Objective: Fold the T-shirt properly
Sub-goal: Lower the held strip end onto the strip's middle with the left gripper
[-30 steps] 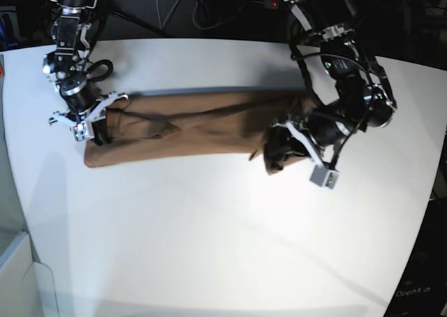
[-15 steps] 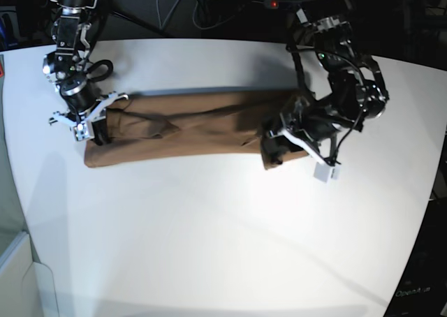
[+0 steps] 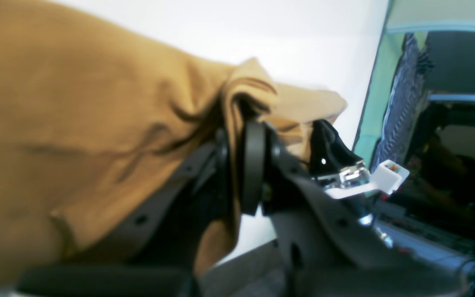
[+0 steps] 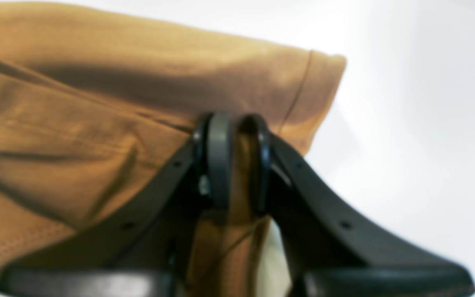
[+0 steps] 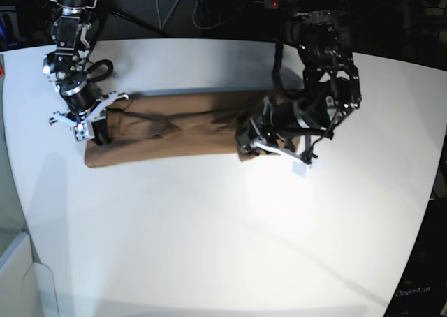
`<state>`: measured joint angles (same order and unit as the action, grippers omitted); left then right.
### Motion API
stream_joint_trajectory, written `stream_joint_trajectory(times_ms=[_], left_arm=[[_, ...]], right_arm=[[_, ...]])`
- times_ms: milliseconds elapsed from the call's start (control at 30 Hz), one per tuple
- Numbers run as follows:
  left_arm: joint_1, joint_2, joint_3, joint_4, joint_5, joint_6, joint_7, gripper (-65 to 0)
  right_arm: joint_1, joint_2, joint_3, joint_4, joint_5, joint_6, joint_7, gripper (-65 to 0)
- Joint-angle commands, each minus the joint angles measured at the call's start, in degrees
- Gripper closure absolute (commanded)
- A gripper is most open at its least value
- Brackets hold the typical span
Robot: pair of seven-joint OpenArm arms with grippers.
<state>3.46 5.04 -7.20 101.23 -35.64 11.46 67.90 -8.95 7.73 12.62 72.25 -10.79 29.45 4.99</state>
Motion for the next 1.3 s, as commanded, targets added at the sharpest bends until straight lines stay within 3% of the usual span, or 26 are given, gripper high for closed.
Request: stream_joint_trajectory(times_ms=[0, 100, 233, 400, 667, 900, 1000, 1133, 1267], left_arm=[[-0.96, -0.69, 0.83, 1.14, -0.98, 1.33, -0.16, -2.5], [-1.05, -3.06, 3.99, 2.46, -0.63, 5.9, -0.16, -2.5], [-0.96, -4.82, 4.87, 3.52, -0.98, 9.33, -0.16, -2.5], [-0.96, -4.55, 4.7, 3.43, -0.98, 9.5, -0.25, -2.5], [-1.4, -2.09, 5.31, 2.64, -0.71, 9.68, -6.32, -2.5], [-3.33, 0.81, 5.4, -1.41, -0.54, 9.68, -6.49, -2.5], [-3.68, 0.72, 8.48, -1.67, -0.54, 9.77, -6.49, -2.5], [-3.68, 0.72, 9.62, -1.41, -0.8, 13.55, -7.9, -2.5], [-3.86, 0.81, 9.62, -1.76, -0.8, 13.81, -8.34, -2.5]], right_arm=[[-0.85, 0.14, -0.18, -0.38, -2.53, 1.1, -4.69, -7.5], [-0.85, 0.14, -0.18, -0.38, -2.53, 1.1, -4.69, -7.5], [-0.85, 0.05, -0.18, -0.38, -2.53, 1.1, -4.69, -7.5], [-0.85, 0.05, -0.18, -0.38, -2.53, 1.1, -4.6, -7.5], [-0.94, 0.05, -0.18, -0.38, -2.53, 1.1, -4.6, -7.5], [-1.47, 0.05, -0.18, -0.38, -2.53, 1.1, -4.42, -7.5], [-1.56, 0.05, -0.18, -0.29, -2.53, 1.1, -4.33, -7.5], [-1.56, 0.05, -0.18, -0.29, -2.53, 1.1, -4.33, -7.5], [-1.56, 0.05, -0.18, -0.29, -2.53, 1.1, -4.33, -7.5]])
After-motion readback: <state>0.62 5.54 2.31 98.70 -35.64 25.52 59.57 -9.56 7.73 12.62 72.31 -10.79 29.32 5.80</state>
